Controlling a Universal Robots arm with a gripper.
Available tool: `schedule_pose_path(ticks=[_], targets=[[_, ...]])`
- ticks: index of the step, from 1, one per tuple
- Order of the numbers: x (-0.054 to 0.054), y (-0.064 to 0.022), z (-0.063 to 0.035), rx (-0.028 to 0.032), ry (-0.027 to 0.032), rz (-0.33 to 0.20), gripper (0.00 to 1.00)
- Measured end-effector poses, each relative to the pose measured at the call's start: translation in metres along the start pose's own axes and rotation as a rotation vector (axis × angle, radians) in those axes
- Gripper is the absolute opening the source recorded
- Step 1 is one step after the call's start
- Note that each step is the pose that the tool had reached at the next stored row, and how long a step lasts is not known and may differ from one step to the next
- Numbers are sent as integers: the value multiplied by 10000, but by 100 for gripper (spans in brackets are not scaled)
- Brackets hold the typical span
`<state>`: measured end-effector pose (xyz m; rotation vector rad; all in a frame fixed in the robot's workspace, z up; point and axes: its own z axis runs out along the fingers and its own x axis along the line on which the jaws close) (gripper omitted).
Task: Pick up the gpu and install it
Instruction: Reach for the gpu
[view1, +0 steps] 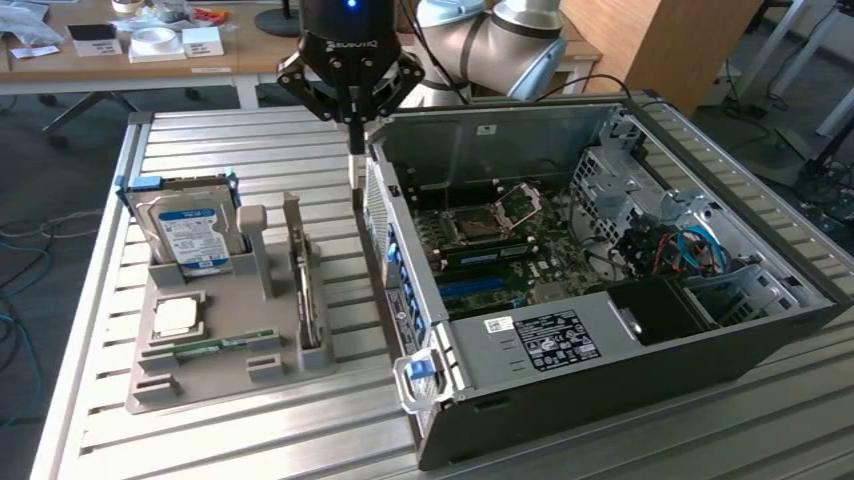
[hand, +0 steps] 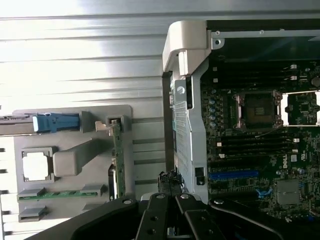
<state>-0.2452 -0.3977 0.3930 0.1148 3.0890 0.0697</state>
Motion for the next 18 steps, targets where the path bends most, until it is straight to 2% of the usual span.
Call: schedule_pose_path(ticks=[3, 18], targets=[[43, -3, -2, -1, -12, 1, 11], [65, -5, -3, -1, -12, 0, 11]])
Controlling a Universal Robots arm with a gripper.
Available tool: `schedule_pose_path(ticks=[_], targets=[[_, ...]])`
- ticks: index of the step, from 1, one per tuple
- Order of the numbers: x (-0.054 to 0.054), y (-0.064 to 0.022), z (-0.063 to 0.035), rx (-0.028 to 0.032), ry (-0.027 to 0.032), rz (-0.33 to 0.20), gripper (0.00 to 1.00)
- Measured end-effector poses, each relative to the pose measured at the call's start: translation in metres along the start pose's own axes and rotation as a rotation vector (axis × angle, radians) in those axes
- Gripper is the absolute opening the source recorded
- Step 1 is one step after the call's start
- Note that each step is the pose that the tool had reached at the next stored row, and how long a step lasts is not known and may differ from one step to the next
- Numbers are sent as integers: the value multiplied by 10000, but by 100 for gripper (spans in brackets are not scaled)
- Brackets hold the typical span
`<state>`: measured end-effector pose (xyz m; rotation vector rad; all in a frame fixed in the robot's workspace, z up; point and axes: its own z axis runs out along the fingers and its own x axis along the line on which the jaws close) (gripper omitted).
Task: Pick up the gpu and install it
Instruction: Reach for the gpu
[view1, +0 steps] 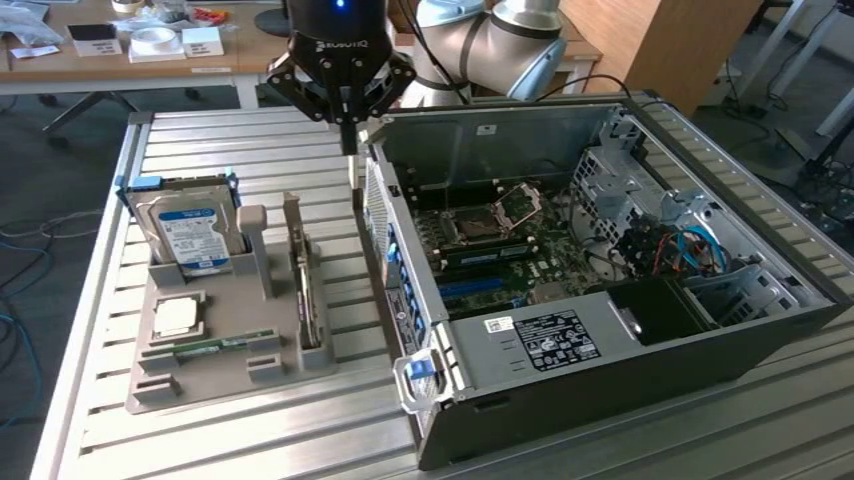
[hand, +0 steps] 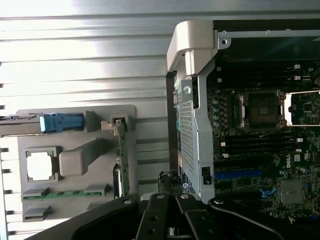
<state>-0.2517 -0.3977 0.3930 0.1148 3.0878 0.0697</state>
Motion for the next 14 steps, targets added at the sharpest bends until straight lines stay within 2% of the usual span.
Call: schedule_pose_path(ticks=[14], targets=[[46, -3, -2, 0, 0, 1, 11]])
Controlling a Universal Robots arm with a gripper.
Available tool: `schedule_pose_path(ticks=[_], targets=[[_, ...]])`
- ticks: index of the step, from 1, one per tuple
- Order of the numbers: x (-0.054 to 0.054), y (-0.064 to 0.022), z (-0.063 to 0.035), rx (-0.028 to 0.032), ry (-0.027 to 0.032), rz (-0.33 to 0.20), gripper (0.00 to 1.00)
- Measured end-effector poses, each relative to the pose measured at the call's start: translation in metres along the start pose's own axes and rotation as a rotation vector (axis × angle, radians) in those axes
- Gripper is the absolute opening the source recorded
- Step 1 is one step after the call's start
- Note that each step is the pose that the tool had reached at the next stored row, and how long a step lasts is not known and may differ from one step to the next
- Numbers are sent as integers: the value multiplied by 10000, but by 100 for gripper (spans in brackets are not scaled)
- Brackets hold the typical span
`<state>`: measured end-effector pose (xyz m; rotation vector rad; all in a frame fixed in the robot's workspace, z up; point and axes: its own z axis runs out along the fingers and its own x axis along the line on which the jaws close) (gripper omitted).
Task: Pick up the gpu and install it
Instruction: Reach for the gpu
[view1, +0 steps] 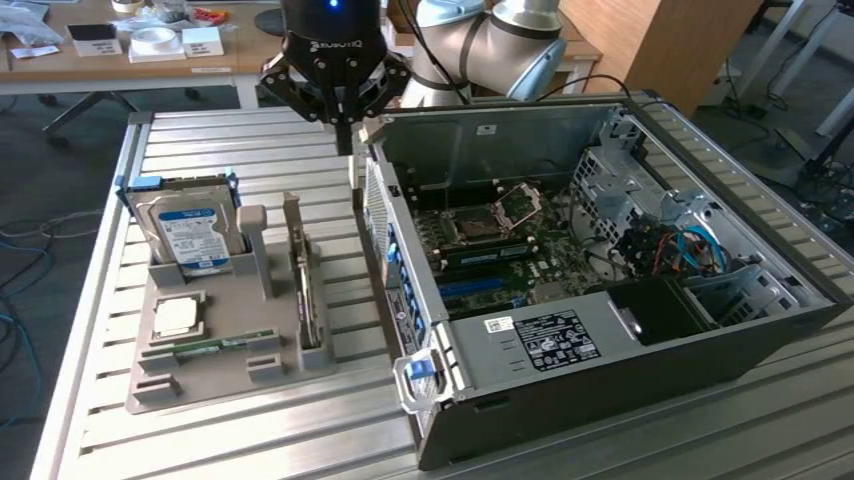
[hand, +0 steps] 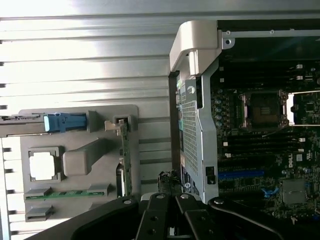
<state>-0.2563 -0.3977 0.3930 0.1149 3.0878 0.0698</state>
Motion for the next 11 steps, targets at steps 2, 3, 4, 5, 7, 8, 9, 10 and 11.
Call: schedule_pose_path(ticks=[2, 3, 4, 5, 7, 8, 9, 10, 11], targets=[[12, -1, 0, 0, -1, -1, 11], [18, -2, -1, 0, -1, -1, 11], [24, -2, -1, 0, 0, -2, 11], [31, -2, -2, 0, -1, -1, 11], [44, -3, -2, 1, -1, -1, 11], [50, -4, -2, 0, -1, -1, 11], [55, -4, -3, 0, -1, -1, 11], [59, -4, -3, -1, -1, -1, 11], [62, -5, -3, -1, -1, -2, 11]])
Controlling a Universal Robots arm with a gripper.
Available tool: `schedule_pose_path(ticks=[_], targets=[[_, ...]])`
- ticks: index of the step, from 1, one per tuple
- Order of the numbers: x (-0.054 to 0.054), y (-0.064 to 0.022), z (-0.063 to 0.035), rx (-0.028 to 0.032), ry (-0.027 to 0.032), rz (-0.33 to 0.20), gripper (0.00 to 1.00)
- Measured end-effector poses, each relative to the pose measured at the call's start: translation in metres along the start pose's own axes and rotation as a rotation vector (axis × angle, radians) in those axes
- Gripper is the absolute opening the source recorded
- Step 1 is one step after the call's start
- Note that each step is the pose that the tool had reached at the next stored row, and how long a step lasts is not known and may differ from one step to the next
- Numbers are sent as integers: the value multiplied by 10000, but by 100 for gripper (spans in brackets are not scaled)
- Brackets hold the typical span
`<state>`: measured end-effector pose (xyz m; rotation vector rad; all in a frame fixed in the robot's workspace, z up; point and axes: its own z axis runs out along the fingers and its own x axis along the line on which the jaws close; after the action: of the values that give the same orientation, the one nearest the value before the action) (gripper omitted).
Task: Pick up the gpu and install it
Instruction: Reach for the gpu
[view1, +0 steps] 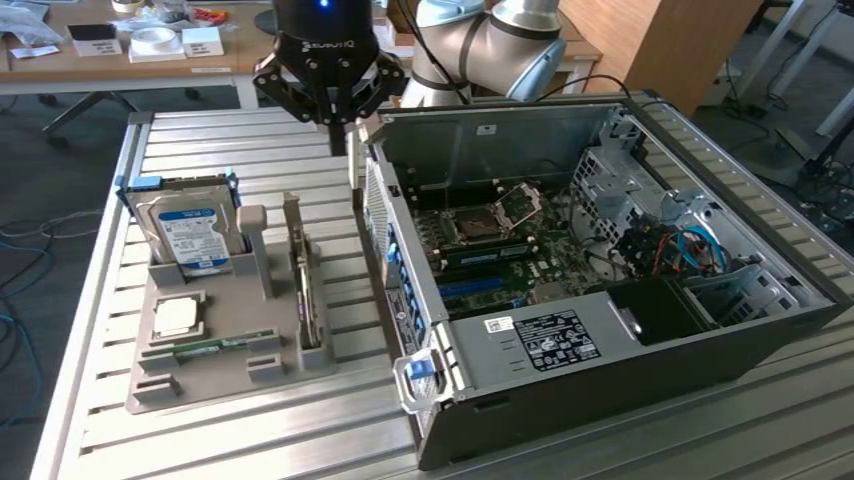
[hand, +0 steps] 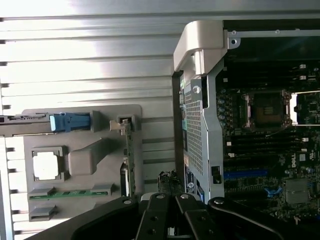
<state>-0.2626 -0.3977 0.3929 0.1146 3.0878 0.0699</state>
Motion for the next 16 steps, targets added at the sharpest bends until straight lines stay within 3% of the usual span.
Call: schedule_pose_path(ticks=[16], targets=[[42, -3, -3, 1, 0, 1, 11]])
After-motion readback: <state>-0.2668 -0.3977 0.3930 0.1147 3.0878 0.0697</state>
